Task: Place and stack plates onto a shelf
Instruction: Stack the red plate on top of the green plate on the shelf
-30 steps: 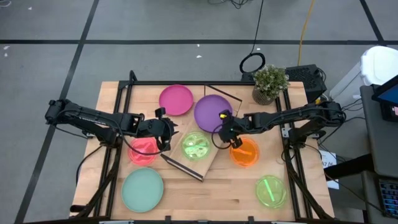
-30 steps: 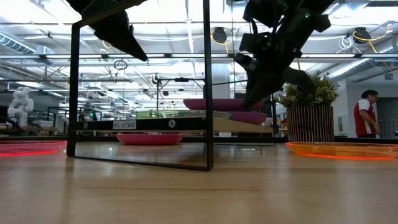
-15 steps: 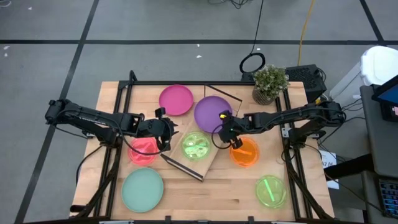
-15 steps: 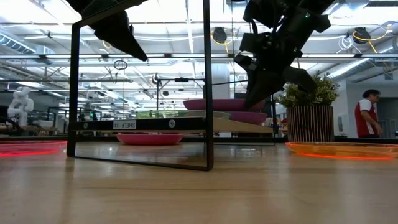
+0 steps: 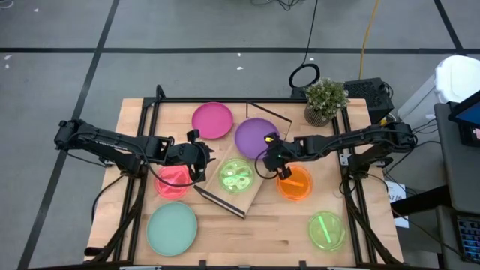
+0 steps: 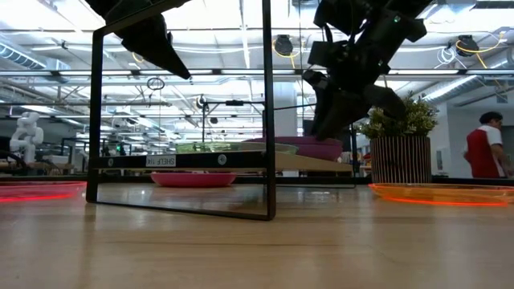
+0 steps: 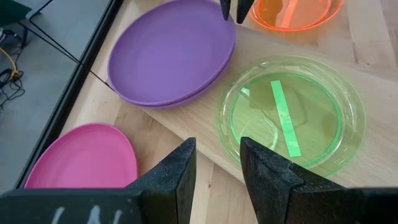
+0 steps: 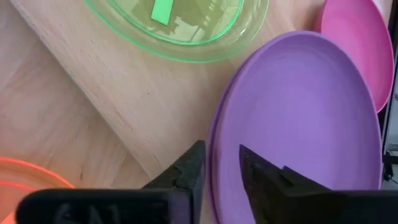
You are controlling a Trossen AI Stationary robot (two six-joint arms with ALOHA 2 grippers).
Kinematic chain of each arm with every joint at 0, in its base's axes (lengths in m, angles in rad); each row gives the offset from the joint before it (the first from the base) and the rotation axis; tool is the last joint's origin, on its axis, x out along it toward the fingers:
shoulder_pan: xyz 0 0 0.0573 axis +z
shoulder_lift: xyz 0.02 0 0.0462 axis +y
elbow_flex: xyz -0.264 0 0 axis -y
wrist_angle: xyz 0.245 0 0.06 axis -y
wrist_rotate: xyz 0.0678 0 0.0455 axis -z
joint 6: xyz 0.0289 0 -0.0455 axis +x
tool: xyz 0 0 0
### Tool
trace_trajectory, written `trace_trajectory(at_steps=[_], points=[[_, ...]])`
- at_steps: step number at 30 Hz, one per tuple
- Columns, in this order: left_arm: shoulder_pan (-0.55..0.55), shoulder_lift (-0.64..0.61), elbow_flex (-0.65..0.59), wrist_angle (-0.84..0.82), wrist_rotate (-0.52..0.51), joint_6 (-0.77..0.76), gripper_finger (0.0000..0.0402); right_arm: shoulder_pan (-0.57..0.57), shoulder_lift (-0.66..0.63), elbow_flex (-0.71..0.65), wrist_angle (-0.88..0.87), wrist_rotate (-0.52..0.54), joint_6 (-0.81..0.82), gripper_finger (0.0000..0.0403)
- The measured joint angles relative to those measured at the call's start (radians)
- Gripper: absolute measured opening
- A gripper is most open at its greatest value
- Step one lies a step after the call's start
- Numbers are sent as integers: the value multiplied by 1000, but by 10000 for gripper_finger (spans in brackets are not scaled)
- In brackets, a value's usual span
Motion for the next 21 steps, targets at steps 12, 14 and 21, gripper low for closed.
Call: trace_trajectory(at_steps=[12,14,21], points=[[0,0,0,-61,2,-58,131,87,-76,0,2,0,170,108],[-1,0,0,-94,2,-80,131,108,-106,0,1,0,220,108],[-23,0,0,-240,2,-220,131,181,-206,0,-5,0,355,107]])
